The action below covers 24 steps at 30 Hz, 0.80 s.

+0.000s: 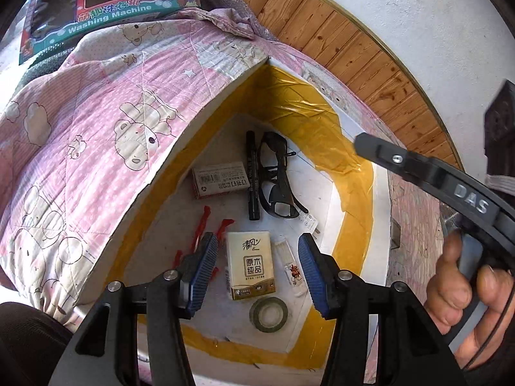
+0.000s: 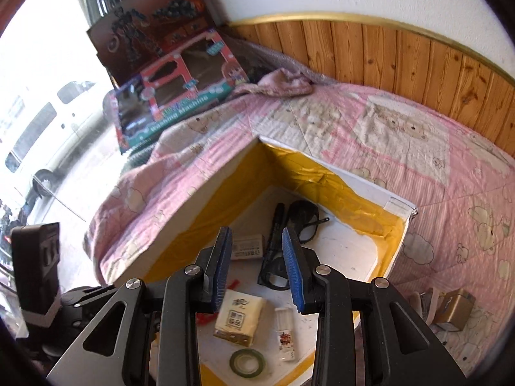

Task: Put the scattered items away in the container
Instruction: 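Open both tools to release the tissue pack and glasses into the box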

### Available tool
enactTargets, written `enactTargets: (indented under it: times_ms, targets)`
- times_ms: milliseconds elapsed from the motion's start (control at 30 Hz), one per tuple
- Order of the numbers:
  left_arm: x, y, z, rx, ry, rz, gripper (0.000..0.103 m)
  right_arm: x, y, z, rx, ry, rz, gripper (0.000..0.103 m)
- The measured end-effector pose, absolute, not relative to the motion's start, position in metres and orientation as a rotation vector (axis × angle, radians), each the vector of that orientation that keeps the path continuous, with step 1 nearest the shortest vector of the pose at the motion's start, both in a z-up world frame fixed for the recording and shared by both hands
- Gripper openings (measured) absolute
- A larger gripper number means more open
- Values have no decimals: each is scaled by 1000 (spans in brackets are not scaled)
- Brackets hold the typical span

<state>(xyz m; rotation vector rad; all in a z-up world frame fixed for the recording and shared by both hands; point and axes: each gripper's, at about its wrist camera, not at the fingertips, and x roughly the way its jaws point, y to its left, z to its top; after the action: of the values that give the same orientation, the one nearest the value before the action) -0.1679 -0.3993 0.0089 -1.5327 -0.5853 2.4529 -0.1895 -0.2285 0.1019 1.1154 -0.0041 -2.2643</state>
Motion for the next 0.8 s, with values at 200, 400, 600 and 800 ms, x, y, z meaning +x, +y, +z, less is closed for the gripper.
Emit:
enactTargets:
  times_ms: [200,400,600,800]
  targets:
    - [-128,-374,41,-1408,-378,2557,54,-103,-188,106,976,-124,-2306,35]
    - [-83,-314,55,-1305,-110,2507,54,-37,-108,63,1078,-383,-2389,35]
    - [-64,-253,53,-1278,-30,2396,54,-11,-28,30,1217,-579,-2491,37]
    - [-79,-203,41,-1342,-50,2287,55,-29,17,33,1228,-713,-2549,39]
